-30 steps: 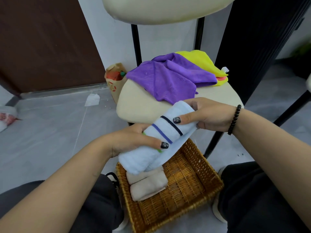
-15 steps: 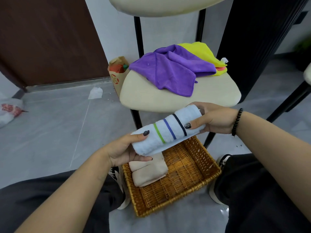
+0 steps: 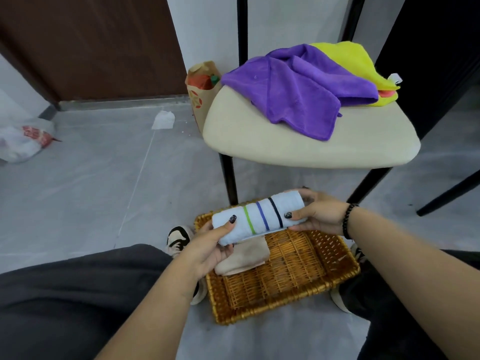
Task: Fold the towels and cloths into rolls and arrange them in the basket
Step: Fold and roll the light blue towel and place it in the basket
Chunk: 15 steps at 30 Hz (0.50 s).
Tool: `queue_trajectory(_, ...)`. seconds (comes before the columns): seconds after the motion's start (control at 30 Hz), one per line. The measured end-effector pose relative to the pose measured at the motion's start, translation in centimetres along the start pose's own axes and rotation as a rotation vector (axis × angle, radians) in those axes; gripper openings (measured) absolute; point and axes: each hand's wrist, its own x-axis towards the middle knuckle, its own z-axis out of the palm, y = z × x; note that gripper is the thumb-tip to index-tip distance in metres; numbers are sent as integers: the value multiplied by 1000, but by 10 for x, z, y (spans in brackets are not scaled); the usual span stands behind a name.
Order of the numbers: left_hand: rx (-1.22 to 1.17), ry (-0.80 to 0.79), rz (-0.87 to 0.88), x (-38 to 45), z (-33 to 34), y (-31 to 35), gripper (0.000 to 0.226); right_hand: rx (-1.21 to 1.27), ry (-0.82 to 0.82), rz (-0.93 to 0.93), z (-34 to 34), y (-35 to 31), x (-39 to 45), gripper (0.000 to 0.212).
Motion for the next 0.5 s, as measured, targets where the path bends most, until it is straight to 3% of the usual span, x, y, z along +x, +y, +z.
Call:
queue_trajectory(0.17, -23, 172, -105, 20, -10, -40, 27, 33, 44, 157, -6, 53, 35, 57)
queue_trajectory(0.33, -67, 253, -247, 38, -23, -81, 33, 51, 106, 330, -8, 101, 59, 62)
queue_trajectory(0.5, -198, 359, -269, 62, -38, -113, 32, 19, 201, 441, 2, 132, 83, 69)
